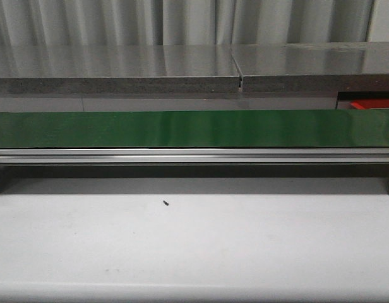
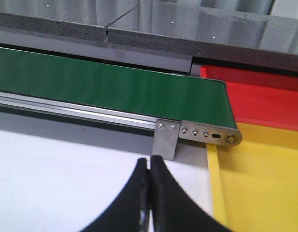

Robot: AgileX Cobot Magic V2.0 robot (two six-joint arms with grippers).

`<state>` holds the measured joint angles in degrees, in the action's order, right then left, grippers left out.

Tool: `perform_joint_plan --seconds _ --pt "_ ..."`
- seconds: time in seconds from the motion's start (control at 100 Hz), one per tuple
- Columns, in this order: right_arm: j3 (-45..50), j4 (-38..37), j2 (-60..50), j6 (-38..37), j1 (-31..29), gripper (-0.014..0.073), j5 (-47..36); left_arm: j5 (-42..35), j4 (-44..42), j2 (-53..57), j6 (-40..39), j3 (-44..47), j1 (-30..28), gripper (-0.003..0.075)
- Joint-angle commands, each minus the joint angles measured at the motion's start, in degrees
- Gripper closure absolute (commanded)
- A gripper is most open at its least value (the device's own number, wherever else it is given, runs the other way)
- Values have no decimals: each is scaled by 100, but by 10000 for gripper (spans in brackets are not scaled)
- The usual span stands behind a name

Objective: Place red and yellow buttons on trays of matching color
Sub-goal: 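Carry the red button onto the conveyor belt and open the left gripper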

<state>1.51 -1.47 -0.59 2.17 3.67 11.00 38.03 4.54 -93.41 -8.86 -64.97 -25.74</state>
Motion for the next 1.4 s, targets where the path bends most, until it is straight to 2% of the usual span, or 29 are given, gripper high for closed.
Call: perform_joint_plan --seconds 0.0,0.16,0.36,0.59,0.8,1.0,1.1,1.17,1.29,1.34,1.39 --pt "1 -47 -79 12 -5 711 -460 9 420 604 369 -321 -4 739" --pt "1 -47 -79 12 -5 711 -460 406 1108 733 886 -852 214 739" --pt "1 -47 -79 12 -5 711 -460 491 1156 584 917 -1285 835 739" --pt "1 -47 -79 12 -5 711 -460 501 1281 -73 917 -1636 1470 739" --pt "1 -47 -79 12 -5 711 -460 501 1439 -654 917 -1925 1756 738" --pt "1 -47 -79 12 -5 711 -460 565 1568 -810 928 -1979 1780 720" --pt "1 -47 -79 12 -5 711 -460 636 1568 -810 938 -2002 1780 608" --pt "1 -47 -79 12 -5 711 -460 677 1571 -810 949 -2038 1780 465" --pt "1 -47 -79 12 -5 711 -460 721 1584 -787 949 -2136 1780 158" --pt "1 -47 -79 12 -5 711 -460 812 1594 -787 949 -2214 1780 76" --pt "1 -47 -79 12 -5 711 -460 899 1594 -787 949 -2297 1780 36"
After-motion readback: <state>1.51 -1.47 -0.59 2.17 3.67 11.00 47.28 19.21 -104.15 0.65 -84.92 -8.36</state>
